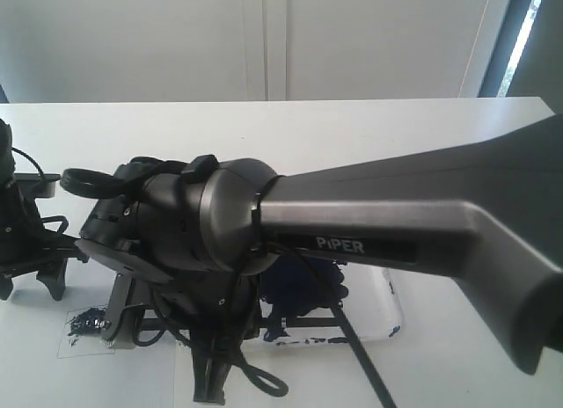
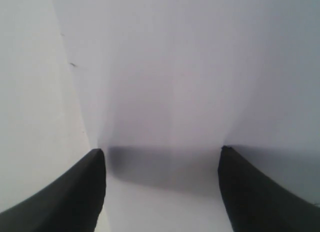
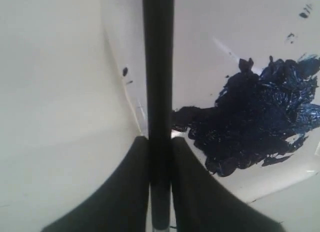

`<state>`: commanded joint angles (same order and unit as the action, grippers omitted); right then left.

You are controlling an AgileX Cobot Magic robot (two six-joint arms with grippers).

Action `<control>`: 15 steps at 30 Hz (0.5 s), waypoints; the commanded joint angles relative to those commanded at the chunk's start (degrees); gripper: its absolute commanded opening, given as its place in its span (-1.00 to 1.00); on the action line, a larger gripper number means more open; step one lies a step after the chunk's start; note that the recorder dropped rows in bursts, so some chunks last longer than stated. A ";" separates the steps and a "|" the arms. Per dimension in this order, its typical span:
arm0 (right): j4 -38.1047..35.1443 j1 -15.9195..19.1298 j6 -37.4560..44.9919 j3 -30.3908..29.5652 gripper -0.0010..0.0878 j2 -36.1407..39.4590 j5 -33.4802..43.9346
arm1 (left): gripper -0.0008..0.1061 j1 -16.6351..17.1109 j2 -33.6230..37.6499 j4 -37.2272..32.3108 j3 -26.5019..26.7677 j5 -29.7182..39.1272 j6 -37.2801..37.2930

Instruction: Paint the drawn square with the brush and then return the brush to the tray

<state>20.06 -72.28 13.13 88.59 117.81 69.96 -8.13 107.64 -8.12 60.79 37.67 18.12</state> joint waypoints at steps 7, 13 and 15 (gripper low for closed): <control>3.09 -0.67 -0.17 0.00 -0.98 -0.23 0.00 | 0.28 0.00 0.00 0.00 0.00 0.00 0.00; 4.73 -0.23 -0.17 -2.89 -0.98 -0.23 0.00 | 0.28 0.00 0.00 0.00 0.00 0.10 0.00; 5.91 0.13 -0.97 -4.15 -0.98 -0.23 0.00 | 0.28 0.00 0.00 0.00 0.00 0.10 0.00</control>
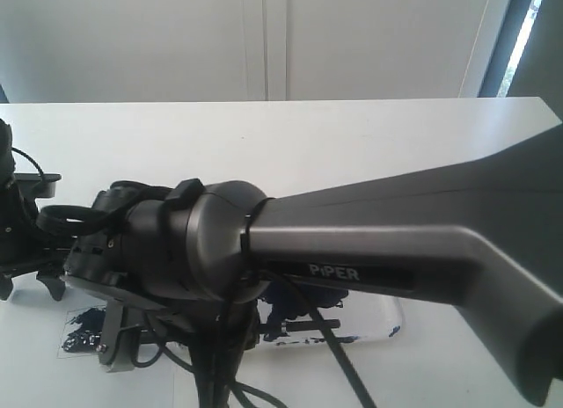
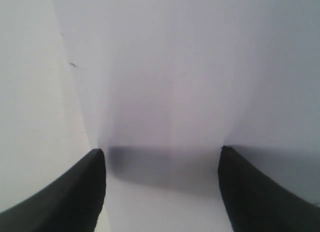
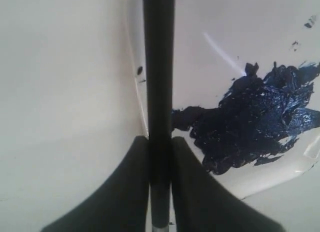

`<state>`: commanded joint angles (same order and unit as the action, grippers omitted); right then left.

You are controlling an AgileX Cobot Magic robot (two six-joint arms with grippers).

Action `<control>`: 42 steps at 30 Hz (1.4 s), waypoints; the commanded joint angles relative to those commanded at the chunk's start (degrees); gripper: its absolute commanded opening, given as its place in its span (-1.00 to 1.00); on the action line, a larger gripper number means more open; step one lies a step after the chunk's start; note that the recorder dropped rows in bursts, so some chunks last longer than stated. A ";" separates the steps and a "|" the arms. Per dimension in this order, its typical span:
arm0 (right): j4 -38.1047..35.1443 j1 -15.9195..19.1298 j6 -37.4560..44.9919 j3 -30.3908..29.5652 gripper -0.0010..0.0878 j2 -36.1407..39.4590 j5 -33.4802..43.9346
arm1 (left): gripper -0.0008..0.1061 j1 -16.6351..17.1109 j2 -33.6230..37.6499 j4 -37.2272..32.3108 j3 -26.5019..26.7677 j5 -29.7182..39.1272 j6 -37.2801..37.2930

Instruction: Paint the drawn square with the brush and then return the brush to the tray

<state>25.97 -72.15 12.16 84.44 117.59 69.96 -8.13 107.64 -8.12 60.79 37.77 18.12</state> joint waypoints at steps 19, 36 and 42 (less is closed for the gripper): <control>-1.87 0.01 -0.31 -0.70 -0.98 -1.42 0.00 | 0.28 0.00 0.00 -0.10 0.00 0.00 -0.12; 2.43 -2.01 1.16 -0.49 -0.98 -0.98 0.00 | 0.28 0.00 0.00 -0.13 0.00 0.00 -0.12; 4.99 -1.47 0.91 -0.49 -0.98 0.56 0.00 | 0.28 0.00 0.00 -0.13 0.00 0.17 -0.12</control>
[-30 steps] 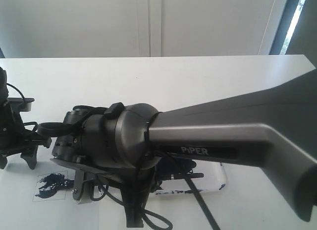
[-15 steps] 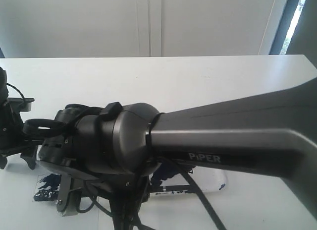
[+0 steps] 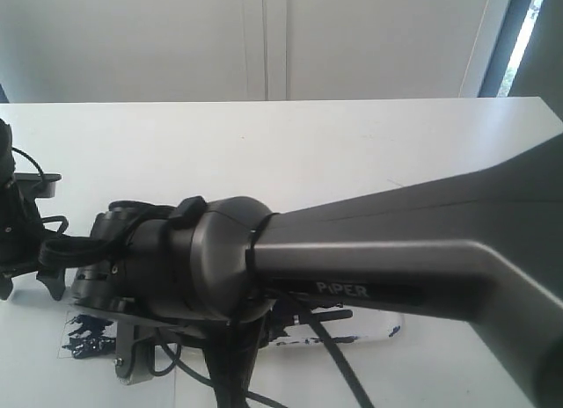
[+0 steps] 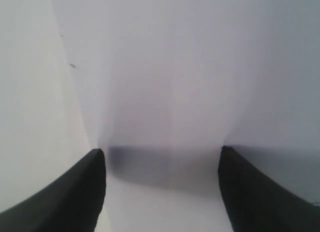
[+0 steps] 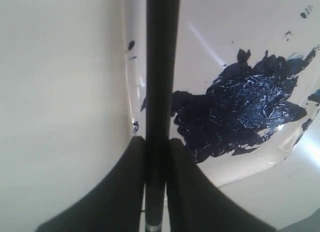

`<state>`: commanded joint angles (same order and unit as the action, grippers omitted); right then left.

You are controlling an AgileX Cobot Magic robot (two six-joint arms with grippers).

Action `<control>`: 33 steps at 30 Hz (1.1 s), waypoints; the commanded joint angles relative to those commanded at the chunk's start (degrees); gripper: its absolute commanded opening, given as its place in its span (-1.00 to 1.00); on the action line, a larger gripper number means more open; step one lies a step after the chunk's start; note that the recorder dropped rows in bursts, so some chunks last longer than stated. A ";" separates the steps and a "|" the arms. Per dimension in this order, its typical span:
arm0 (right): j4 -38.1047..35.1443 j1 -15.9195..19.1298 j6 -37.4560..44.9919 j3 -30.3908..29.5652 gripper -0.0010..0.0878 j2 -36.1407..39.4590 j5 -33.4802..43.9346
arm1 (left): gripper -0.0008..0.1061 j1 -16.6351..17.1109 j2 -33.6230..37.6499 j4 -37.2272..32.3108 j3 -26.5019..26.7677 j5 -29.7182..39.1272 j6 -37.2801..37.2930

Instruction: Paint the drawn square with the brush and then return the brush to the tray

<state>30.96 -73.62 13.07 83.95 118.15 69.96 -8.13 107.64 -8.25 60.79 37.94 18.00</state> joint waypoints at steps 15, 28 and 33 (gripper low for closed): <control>5.99 0.00 -3.01 4.66 -0.98 3.11 0.00 | 0.28 0.00 0.00 0.00 0.00 0.35 0.00; 0.76 -0.11 -2.06 4.91 -0.98 2.82 0.00 | 0.28 0.00 0.00 0.00 0.00 0.21 0.00; -1.41 -1.05 -0.81 4.53 -0.98 1.21 0.00 | 0.28 0.00 0.00 -0.21 0.00 0.20 0.00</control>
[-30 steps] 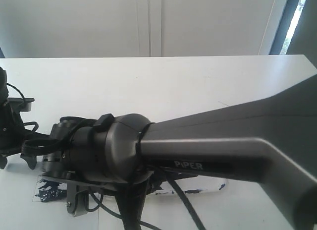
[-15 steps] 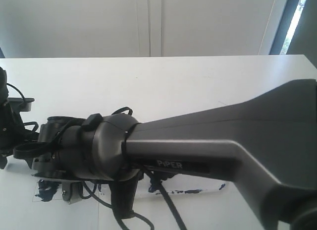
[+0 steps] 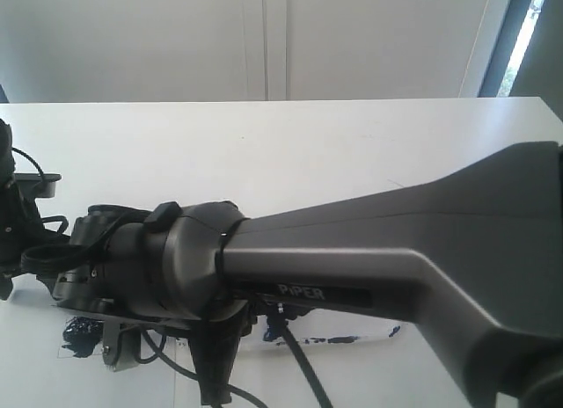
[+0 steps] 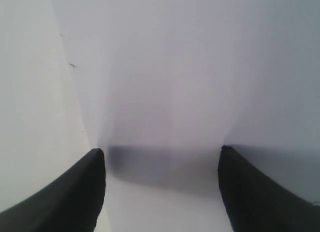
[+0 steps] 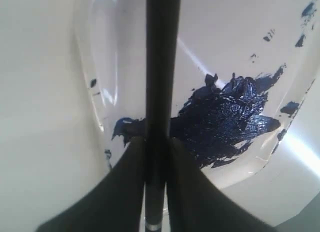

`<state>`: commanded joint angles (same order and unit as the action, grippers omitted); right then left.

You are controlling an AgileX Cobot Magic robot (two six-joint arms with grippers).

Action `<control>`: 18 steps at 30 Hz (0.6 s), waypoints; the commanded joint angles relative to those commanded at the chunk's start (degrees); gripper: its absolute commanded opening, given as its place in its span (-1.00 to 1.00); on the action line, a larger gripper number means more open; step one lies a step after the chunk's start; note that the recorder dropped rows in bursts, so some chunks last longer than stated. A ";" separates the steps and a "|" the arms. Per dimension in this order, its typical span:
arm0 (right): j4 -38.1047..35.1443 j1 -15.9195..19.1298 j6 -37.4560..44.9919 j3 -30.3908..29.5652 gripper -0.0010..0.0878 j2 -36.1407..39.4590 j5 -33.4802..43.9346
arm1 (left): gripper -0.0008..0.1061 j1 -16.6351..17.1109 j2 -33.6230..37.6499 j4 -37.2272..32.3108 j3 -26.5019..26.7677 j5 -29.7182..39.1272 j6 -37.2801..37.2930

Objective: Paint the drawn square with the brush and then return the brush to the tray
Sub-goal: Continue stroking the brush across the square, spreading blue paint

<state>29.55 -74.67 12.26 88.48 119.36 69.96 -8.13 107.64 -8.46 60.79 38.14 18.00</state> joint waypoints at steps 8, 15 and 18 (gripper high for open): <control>-0.88 -0.25 0.56 -0.83 -0.98 -1.05 0.00 | 0.28 0.00 0.00 -0.24 0.00 0.11 0.00; 0.87 0.35 0.56 -1.31 -0.98 -0.83 0.00 | 0.28 0.00 0.00 -0.35 0.00 0.22 0.00; 1.01 0.69 0.56 -1.31 -0.98 -0.74 0.00 | 0.28 0.00 0.00 -0.35 0.00 0.46 0.00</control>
<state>30.56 -73.98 12.82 87.17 118.62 69.96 -8.13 107.64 -8.81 60.79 38.60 18.00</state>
